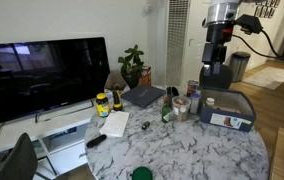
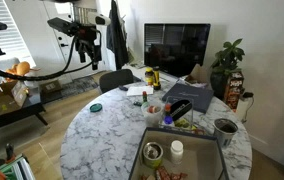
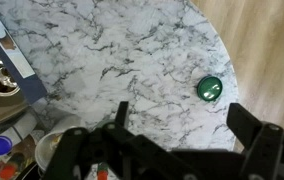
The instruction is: Pick up the clear storage container and move it to the left side of the table
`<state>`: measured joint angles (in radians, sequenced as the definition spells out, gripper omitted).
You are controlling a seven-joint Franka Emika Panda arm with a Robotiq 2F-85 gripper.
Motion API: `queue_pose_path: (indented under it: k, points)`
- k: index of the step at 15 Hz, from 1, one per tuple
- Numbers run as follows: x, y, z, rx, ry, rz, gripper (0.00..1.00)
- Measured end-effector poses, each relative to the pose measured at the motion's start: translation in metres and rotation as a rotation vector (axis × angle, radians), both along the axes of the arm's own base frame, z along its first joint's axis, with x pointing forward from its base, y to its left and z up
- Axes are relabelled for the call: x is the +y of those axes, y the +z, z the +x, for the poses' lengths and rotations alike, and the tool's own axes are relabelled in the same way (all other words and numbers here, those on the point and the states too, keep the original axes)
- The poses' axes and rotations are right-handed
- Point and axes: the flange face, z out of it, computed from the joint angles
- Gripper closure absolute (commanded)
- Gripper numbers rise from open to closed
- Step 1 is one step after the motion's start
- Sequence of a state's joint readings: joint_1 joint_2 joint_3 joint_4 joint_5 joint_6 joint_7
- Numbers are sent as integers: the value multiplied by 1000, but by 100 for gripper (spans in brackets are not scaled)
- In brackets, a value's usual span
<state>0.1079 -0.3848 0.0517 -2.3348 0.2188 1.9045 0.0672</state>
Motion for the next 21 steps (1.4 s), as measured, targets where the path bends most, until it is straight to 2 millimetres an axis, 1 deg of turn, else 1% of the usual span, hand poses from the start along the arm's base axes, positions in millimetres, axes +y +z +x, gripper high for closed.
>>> queue_pose_path:
  k: [6,7,9,10,11,13,16,17,18,19,21]
  points:
    - [-2,0,1,-4,-15,-3,0]
    - [-6,0,5,-12,-67,-5,0]
    - [-28,-12,21,-41,-176,-4,0]
    - [-46,-25,32,-60,-235,-6,0]
    - [-64,-42,42,-75,-291,-8,0]
    - [-102,-82,58,-92,-408,-20,0]
    - [-147,-141,68,-87,-577,-42,0]
    - [-157,-157,69,-74,-614,-50,0]
    - [-161,-167,69,-64,-630,-55,0]
    - [-162,-172,70,-59,-638,-57,0]
    - [-161,-171,71,-59,-645,-57,0]
